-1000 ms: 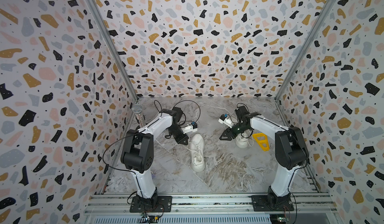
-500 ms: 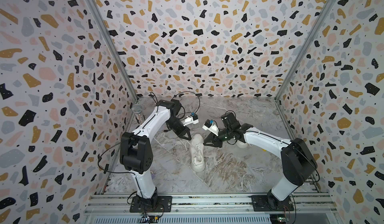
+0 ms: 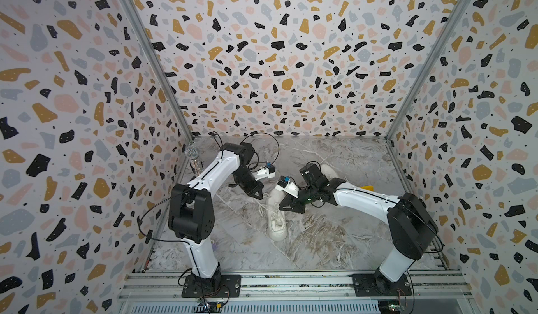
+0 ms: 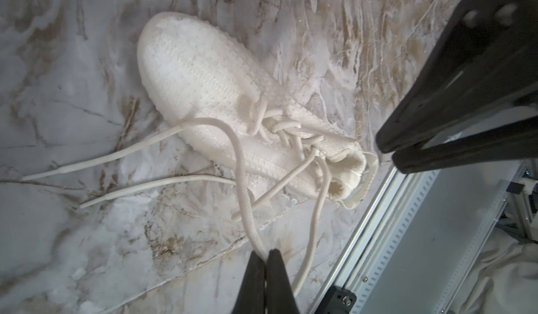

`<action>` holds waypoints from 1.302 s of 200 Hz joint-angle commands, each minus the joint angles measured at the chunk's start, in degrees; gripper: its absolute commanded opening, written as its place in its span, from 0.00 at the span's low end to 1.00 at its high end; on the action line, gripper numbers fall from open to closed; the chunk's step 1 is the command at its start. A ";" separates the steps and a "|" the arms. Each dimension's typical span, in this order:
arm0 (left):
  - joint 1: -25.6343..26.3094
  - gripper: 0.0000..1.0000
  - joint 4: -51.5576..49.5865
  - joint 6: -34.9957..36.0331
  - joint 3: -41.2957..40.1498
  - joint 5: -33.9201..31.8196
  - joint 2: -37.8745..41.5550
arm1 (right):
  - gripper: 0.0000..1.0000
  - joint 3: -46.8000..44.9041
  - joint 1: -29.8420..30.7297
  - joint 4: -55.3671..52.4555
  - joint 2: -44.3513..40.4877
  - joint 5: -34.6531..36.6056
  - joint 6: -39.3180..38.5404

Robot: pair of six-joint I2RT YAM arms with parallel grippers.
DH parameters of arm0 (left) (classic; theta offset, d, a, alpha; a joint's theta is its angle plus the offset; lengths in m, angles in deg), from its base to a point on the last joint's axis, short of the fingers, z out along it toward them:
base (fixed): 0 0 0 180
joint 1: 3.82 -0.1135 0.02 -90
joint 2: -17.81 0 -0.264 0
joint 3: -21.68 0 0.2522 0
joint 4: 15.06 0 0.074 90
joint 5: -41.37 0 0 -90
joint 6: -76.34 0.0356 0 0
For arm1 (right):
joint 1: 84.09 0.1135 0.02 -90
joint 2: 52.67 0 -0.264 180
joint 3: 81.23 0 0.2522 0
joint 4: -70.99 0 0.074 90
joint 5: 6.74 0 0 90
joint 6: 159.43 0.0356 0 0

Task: Tie the shoes
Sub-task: Cross the shoelace with the shoelace.

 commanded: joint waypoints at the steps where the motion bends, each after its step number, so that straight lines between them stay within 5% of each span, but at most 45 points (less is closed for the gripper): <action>1: -0.25 0.00 4.60 -0.36 -3.10 -2.36 -0.51 | 0.21 0.45 -1.00 -2.48 -2.43 1.00 -2.34; 166: -0.29 0.37 11.28 -0.56 -10.38 2.40 -2.46 | 0.22 0.69 -4.14 -3.85 -0.64 0.32 -2.41; 224: -0.01 0.38 14.65 -1.09 -11.19 1.33 -3.62 | 0.23 1.63 -4.24 -4.90 0.15 0.17 -2.43; 260: -0.01 0.21 15.16 -1.17 -11.26 2.74 -3.51 | 0.24 1.85 -4.23 -5.04 0.13 -0.01 -2.43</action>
